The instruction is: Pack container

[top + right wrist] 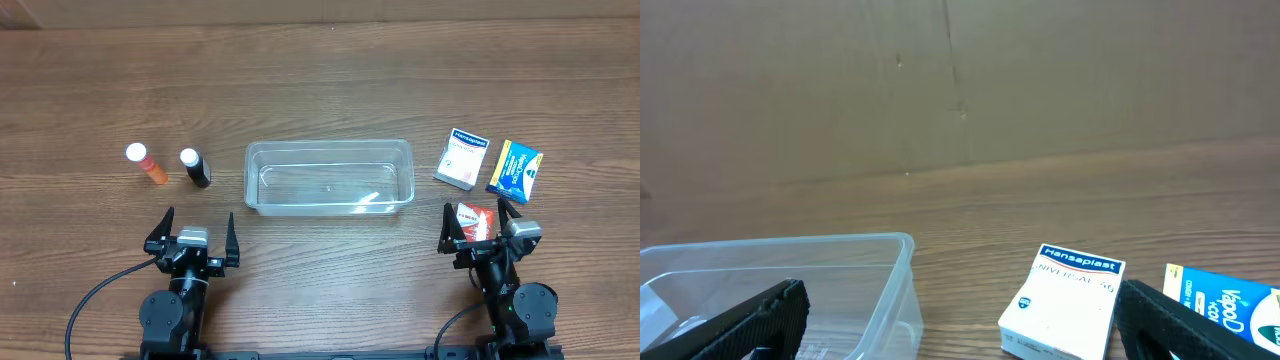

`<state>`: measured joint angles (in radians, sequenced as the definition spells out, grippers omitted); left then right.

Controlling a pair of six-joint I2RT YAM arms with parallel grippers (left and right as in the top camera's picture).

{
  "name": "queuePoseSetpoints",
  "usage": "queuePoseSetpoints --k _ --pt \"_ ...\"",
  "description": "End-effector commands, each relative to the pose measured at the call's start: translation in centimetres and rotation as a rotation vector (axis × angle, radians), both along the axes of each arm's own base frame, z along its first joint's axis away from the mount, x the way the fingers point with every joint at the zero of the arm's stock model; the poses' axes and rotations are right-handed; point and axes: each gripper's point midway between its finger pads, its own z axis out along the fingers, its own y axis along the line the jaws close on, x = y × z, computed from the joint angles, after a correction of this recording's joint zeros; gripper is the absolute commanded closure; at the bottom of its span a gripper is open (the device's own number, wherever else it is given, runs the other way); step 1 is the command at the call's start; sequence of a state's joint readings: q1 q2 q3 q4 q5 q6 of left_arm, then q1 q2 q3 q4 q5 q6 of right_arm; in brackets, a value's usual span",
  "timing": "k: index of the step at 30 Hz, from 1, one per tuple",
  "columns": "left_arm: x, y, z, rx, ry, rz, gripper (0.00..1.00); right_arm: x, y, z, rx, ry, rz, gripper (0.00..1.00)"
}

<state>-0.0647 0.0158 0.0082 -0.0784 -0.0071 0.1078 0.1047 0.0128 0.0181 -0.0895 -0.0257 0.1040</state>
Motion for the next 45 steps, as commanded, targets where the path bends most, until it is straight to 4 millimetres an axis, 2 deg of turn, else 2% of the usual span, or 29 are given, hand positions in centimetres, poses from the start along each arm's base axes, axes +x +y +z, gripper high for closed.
queuePoseSetpoints --k 1,12,16,18,20,23,27,30,32,34,36,38,40,42,43,45 --pt "0.0 0.1 0.1 0.011 -0.007 -0.001 0.00 0.0 -0.2 -0.1 -0.003 -0.007 -0.010 0.00" --pt "0.0 0.1 0.2 0.007 -0.013 0.002 0.00 0.0 0.2 0.0 0.002 -0.009 0.011 0.00" --pt "0.0 -0.2 0.1 -0.203 0.006 0.003 0.00 -0.3 1.3 1.1 0.018 -0.041 0.077 0.00" --pt "-0.3 -0.4 1.4 -0.238 0.000 -0.006 0.00 -0.5 1.1 2.1 0.024 -0.031 0.068 0.00" --pt "-0.7 -0.4 3.8 -0.252 -0.016 -0.009 0.00 -0.4 1.0 2.7 0.023 -0.001 0.062 0.00" --pt "-1.1 -0.3 7.6 -0.252 0.016 -0.005 0.00 0.2 1.0 4.7 0.055 0.083 0.054 0.00" --pt "0.3 -0.5 10.6 -0.240 0.244 0.020 0.00 2.1 1.1 6.4 0.056 0.403 0.030 0.00" --pt "1.3 -1.7 12.7 -0.245 0.461 -0.018 0.00 2.9 1.7 7.7 0.051 0.588 0.055 0.00" --pt "0.7 -1.7 13.0 -0.239 0.628 0.002 0.00 2.5 1.7 7.1 0.041 0.711 0.048 0.00" --pt "-0.5 -1.7 11.6 -0.232 0.780 0.022 0.00 1.8 1.6 6.2 0.023 0.787 0.049 0.00" --pt "-1.1 -1.7 10.3 -0.232 0.853 0.027 0.00 1.4 1.4 5.6 0.024 0.821 0.036 0.00" --pt "-1.0 -1.7 10.6 -0.251 0.860 0.046 0.00 1.0 1.2 4.8 0.020 0.865 0.022 0.00" --pt "0.3 -1.5 12.4 -0.298 0.851 0.084 0.00 0.3 1.1 3.4 0.014 0.943 0.018 0.00" --pt "2.2 -0.1 13.2 -0.271 0.885 0.181 0.00 0.5 1.2 2.6 0.018 0.981 0.013 0.00" --pt "3.3 0.5 13.1 -0.246 0.913 0.221 0.00 0.7 1.2 2.1 0.016 1.001 0.012 0.00" --pt "6.8 1.4 12.1 -0.195 0.990 0.290 0.00 0.8 1.2 1.5 0.014 1.025 0.010 0.00"
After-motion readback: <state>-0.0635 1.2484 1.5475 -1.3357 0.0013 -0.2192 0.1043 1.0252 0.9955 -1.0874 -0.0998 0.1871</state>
